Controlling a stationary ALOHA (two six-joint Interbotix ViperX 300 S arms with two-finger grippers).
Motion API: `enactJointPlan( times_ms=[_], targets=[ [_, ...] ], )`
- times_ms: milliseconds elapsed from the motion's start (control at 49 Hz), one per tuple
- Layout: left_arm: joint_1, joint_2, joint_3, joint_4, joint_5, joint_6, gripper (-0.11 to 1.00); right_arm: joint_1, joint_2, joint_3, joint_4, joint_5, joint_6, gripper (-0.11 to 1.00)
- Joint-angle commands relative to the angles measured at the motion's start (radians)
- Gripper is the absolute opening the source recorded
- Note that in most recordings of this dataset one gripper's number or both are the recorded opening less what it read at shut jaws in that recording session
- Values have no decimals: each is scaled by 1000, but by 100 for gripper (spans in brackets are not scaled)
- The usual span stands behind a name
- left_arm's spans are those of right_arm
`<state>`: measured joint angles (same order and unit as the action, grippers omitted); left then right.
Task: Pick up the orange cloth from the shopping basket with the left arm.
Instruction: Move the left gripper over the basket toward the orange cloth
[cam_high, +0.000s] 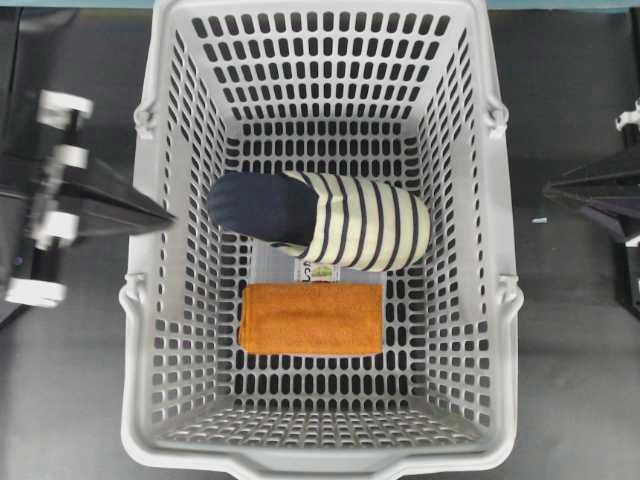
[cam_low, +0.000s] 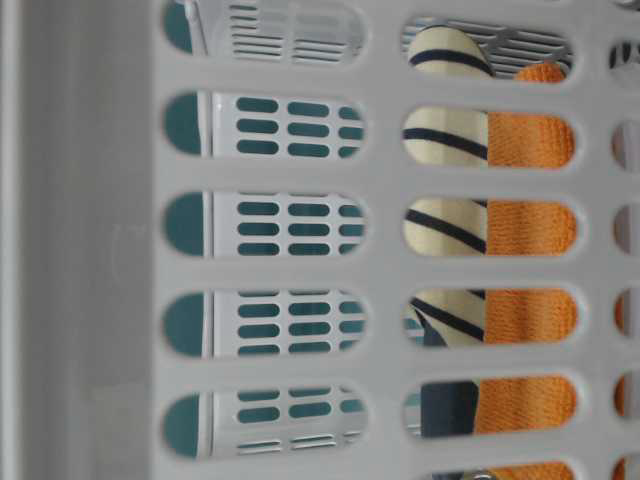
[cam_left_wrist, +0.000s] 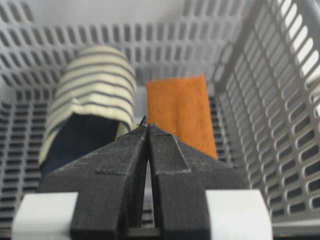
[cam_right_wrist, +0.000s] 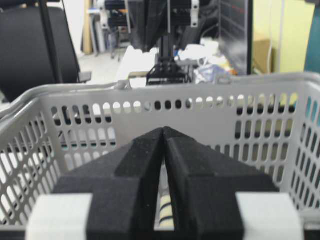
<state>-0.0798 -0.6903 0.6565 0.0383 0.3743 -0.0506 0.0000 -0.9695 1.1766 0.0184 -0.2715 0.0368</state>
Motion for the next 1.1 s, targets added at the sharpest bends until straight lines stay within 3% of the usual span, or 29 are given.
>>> enactJointPlan(
  times_ms=[0, 102, 327, 388, 633, 694, 939, 1001, 1082],
  targets=[
    [-2, 95, -118, 5, 89, 3, 0, -2, 6, -25, 6, 32, 26, 0],
    [-5, 170, -184, 6, 147, 5, 0, -3, 0, -29, 6, 72, 54, 4],
    [-12, 296, -295, 5, 253, -2, 0, -3, -40, -40, 6, 87, 66, 66],
    [-15, 330, -328, 5, 290, -5, 0, -3, -49, -43, 6, 92, 64, 78],
    [-17, 488, -479, 6, 499, -6, 3, -2, -66, -48, 5, 153, 61, 74],
    [-17, 517, -503, 5, 525, -8, 16, -2, -67, -48, 5, 152, 61, 74],
    [-52, 621, -552, 6, 543, -9, 83, -3, -66, -48, 5, 152, 64, 74],
    [-66, 650, -552, 6, 541, -12, 90, -2, -66, -48, 5, 152, 64, 74],
    [-80, 687, -554, 5, 538, -12, 89, -2, -67, -48, 5, 152, 66, 74]
  ],
)
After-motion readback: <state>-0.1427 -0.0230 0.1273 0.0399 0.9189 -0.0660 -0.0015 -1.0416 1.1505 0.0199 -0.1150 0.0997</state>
